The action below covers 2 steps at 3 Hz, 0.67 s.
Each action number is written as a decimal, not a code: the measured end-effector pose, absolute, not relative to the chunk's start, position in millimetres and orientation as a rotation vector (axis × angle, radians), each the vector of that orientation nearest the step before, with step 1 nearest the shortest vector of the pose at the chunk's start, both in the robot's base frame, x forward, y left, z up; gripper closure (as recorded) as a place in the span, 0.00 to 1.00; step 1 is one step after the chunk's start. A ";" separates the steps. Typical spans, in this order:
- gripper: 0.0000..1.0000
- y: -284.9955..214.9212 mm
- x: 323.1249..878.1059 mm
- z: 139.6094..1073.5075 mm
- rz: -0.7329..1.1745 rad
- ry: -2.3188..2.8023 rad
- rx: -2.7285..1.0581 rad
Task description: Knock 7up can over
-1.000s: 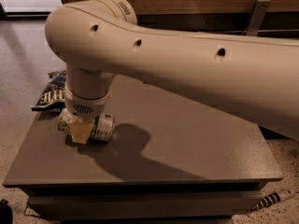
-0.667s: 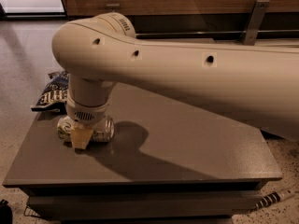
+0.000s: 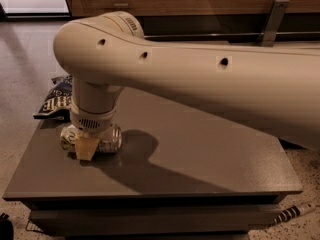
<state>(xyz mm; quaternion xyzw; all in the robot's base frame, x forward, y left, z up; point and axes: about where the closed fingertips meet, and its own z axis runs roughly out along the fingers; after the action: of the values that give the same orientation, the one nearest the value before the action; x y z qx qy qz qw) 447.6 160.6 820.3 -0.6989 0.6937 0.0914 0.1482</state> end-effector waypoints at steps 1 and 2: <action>0.30 160.8 447.0 820.9 0.261 1.993 -2.011; 0.07 161.1 446.3 821.5 0.260 1.991 -2.012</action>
Offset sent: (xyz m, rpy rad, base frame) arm -0.0006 0.0003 0.0005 -0.0002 -0.0015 0.0012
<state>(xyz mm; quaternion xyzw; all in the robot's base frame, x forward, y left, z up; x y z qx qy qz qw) 446.3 161.1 821.5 -0.7000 0.6926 0.0904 0.1490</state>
